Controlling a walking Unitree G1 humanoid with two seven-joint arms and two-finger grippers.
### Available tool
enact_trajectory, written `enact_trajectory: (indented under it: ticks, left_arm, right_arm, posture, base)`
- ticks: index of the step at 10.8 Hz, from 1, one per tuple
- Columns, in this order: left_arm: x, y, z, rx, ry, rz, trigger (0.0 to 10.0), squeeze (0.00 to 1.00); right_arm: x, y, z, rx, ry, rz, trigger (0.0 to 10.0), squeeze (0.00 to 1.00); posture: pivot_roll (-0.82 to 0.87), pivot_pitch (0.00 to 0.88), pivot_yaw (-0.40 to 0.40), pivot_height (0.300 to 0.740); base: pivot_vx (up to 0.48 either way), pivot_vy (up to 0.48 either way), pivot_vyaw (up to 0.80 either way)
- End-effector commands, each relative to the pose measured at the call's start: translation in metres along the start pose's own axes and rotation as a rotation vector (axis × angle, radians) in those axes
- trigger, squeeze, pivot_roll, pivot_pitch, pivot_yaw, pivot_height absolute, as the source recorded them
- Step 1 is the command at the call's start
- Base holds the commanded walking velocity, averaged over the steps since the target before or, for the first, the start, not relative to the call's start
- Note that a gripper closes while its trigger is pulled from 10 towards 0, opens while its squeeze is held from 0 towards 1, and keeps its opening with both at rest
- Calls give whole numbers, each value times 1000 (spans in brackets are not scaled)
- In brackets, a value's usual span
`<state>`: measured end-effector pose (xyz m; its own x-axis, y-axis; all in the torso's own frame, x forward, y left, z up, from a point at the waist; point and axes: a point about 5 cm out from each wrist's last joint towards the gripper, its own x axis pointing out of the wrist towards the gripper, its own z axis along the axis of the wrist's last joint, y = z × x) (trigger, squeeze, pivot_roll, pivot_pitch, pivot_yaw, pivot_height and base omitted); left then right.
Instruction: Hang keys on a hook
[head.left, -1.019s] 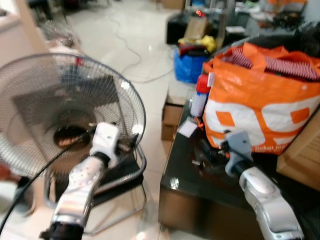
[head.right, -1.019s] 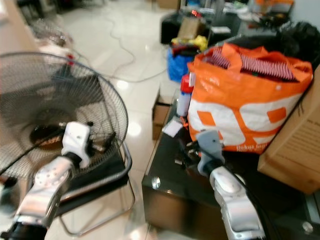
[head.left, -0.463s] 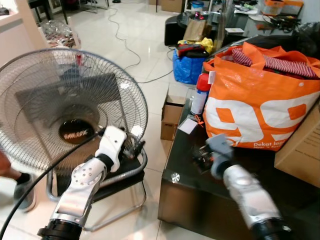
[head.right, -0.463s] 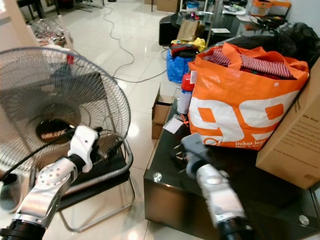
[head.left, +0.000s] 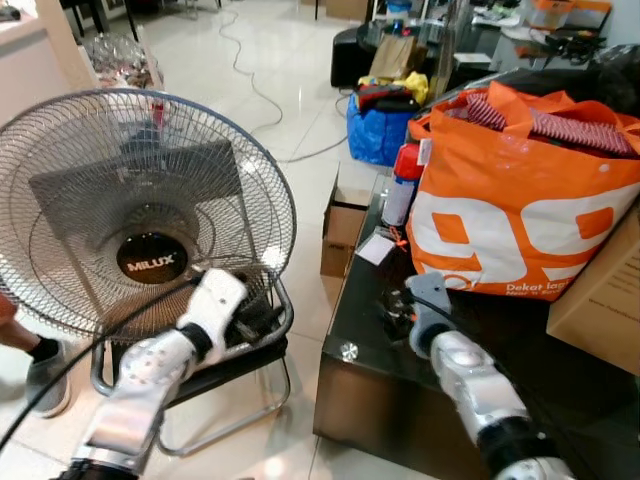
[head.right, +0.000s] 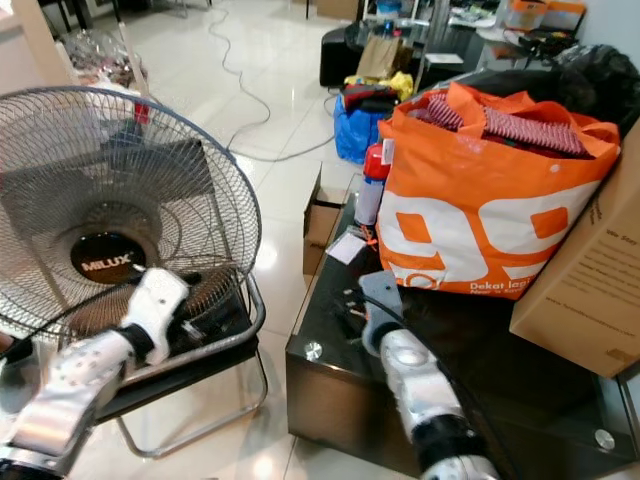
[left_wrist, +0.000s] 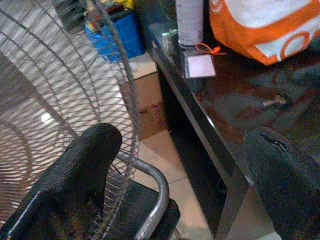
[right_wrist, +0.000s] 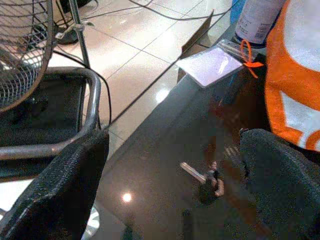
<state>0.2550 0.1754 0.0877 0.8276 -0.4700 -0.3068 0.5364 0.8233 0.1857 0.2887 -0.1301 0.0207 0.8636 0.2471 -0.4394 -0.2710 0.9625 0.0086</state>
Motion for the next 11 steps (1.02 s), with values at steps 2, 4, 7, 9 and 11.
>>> enact_trajectory:
  ticks: [2, 4, 7, 9, 11]
  left_arm:
    - [-11, 3, 5, -15, -6, 36, 10000, 0]
    - [-17, -5, 7, -29, 1, 3, 10000, 0]
    - [-20, -6, 10, -59, -14, 59, 10000, 0]
    - [-10, -1, 19, -37, -63, 125, 10000, 0]
    - [-2, 5, 26, -53, -105, 197, 10000, 0]
  right_arm:
    - [4, 3, 0, 22, -17, -42, 10000, 0]
    - [9, 14, -9, 36, 23, -38, 10000, 0]
    - [2, 7, 0, 64, -52, -22, 10000, 0]
    - [-26, -21, 10, 68, -140, -45, 10000, 0]
    - [-60, -32, 21, 24, -218, -98, 10000, 0]
  posture:
    - [-11, 0, -32, 740]
    - [1, 35, -50, 740]
    - [-14, 0, -46, 740]
    - [-29, 0, -20, 740]
    - [-66, 0, 25, 740]
  base:
    - [0, 0, 0]
    - [0, 0, 0]
    - [0, 0, 0]
    - [0, 0, 0]
    - [0, 0, 0]
